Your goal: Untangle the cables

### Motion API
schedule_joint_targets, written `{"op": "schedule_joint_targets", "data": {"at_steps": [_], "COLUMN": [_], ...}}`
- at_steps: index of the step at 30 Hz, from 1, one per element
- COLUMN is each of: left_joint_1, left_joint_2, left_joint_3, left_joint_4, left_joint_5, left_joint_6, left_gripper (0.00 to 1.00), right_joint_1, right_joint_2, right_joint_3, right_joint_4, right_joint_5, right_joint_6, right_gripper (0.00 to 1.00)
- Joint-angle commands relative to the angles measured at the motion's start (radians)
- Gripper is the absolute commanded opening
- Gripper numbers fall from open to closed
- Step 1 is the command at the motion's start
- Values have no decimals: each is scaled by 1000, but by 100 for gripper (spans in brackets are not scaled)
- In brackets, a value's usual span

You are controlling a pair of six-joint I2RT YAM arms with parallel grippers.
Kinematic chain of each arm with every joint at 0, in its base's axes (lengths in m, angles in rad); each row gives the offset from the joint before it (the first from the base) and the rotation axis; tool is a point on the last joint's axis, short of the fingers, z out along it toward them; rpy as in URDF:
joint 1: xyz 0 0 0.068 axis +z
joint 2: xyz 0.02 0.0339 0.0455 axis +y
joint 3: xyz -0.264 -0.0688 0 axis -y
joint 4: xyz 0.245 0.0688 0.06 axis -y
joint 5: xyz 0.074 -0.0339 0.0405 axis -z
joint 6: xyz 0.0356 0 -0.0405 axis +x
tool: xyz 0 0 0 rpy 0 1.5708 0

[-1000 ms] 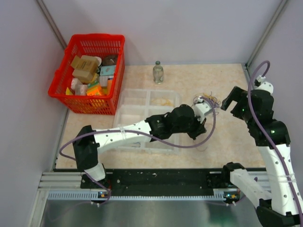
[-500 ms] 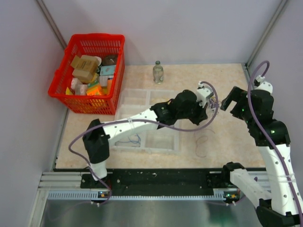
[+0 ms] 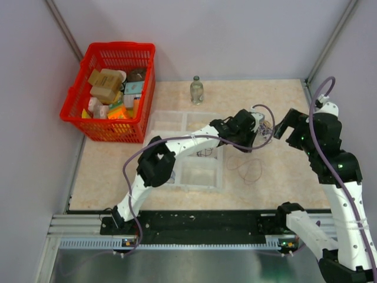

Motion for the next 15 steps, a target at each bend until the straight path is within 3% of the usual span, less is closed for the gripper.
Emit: {"op": "schedule_joint_targets", "data": {"at_steps": [1,7,12,15], "left_joint_1": [-3,-3,-3,-6], "left_joint_2": [6,-49,-108,-97], "left_joint_3": [23,-75,-147,-135], "left_joint_4": [-24,44,66,32], "left_joint_5": [51,145,157,134], "left_joint_6": [10,79,159,205], "left_gripper": [20,40,89,98], "right_joint_1": [9,10,7,7], "right_joint_2": [0,-6,-6,-6], "right_joint_3": [2,5,-3,-6], "right_joint_4": [18,21,25,28], "right_joint_5": [-13,-8,-11,-10], "right_joint_6": [-10,-16,-19,-21], "right_gripper": [96,96,96,96]}}
